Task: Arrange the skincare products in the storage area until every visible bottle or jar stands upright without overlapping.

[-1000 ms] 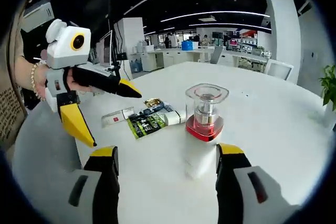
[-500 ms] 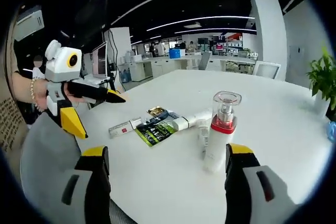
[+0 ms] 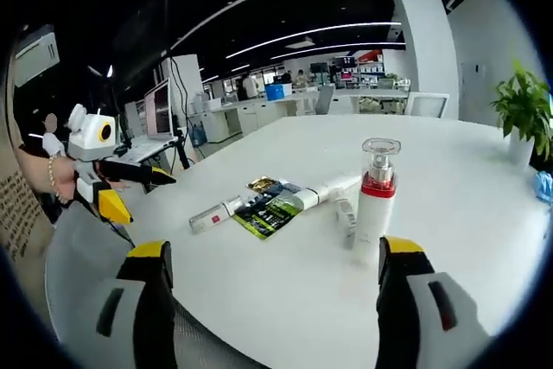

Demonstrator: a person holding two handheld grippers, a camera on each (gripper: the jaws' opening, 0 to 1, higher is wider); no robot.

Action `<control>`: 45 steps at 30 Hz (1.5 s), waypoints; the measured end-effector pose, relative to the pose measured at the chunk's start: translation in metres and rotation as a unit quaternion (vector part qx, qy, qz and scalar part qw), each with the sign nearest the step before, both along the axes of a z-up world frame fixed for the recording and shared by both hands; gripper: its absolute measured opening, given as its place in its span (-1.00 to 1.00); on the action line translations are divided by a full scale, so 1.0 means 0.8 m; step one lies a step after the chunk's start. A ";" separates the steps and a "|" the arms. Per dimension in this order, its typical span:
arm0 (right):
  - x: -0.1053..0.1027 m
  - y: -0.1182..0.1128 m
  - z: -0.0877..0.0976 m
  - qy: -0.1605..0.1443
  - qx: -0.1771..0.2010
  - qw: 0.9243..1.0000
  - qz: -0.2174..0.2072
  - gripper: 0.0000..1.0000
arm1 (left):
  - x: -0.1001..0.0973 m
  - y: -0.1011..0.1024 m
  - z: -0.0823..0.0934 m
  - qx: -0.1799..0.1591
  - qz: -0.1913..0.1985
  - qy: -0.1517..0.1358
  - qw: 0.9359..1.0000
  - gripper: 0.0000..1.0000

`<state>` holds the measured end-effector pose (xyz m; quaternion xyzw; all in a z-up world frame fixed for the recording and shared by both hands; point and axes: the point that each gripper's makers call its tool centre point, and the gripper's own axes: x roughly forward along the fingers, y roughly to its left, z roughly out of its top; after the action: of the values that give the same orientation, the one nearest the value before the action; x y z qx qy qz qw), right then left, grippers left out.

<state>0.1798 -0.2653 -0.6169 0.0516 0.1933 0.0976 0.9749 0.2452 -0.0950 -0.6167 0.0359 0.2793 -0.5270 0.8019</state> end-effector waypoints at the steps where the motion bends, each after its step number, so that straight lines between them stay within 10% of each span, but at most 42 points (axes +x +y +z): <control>1: -0.001 -0.001 0.000 -0.001 0.001 1.000 -0.003 0.99 | 0.001 0.005 0.000 -0.003 0.004 0.003 1.000 0.94; 24: -0.026 -0.009 -0.013 -0.003 0.024 0.999 -0.047 0.99 | -0.004 0.049 -0.012 -0.002 0.039 0.001 0.999 0.94; 45: -0.034 -0.024 -0.009 0.008 0.012 0.999 -0.051 0.98 | 0.045 -0.032 0.007 0.011 0.011 0.015 1.000 0.91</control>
<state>0.1527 -0.2843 -0.6243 0.0738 0.1967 0.0499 0.9764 0.2816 -0.1205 -0.6109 0.0338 0.2975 -0.5156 0.8029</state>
